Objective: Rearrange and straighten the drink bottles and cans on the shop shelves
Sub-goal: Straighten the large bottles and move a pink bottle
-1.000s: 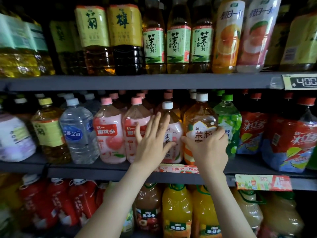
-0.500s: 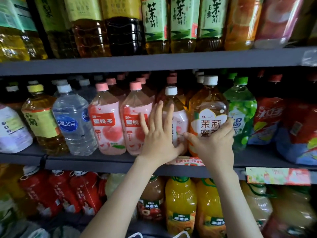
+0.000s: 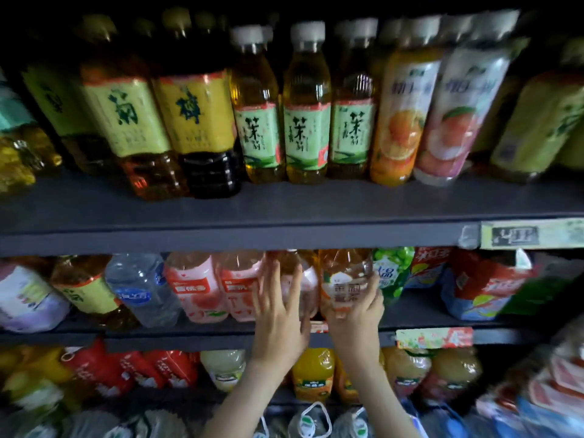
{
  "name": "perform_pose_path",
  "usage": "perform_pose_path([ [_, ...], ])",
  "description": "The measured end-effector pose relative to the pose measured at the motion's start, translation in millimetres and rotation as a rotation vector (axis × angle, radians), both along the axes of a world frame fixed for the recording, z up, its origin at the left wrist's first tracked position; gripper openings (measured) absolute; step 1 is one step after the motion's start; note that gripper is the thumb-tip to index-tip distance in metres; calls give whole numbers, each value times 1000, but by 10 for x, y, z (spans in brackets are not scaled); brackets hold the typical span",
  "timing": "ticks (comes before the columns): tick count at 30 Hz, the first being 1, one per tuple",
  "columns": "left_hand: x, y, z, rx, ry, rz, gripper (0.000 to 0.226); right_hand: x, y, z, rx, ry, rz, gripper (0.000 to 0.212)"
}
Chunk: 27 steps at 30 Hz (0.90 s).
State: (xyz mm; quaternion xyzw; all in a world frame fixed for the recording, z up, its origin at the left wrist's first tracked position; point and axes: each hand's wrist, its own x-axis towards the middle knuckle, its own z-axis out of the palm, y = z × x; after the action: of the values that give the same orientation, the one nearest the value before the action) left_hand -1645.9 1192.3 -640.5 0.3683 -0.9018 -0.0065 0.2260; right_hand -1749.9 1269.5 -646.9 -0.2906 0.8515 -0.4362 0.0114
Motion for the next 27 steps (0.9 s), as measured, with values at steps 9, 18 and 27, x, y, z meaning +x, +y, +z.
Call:
perform_pose_path([
  [9,234,594,1065,339,-199,-34,72,571,479,1228,329,-173,294,61],
  [18,874,1018,2014,490,-185,35,57,969,881,2077,407,-131,482,51],
  [27,1739,1122,2415,538,-204,200,49,1667,805,2534,364,-172,664,50],
])
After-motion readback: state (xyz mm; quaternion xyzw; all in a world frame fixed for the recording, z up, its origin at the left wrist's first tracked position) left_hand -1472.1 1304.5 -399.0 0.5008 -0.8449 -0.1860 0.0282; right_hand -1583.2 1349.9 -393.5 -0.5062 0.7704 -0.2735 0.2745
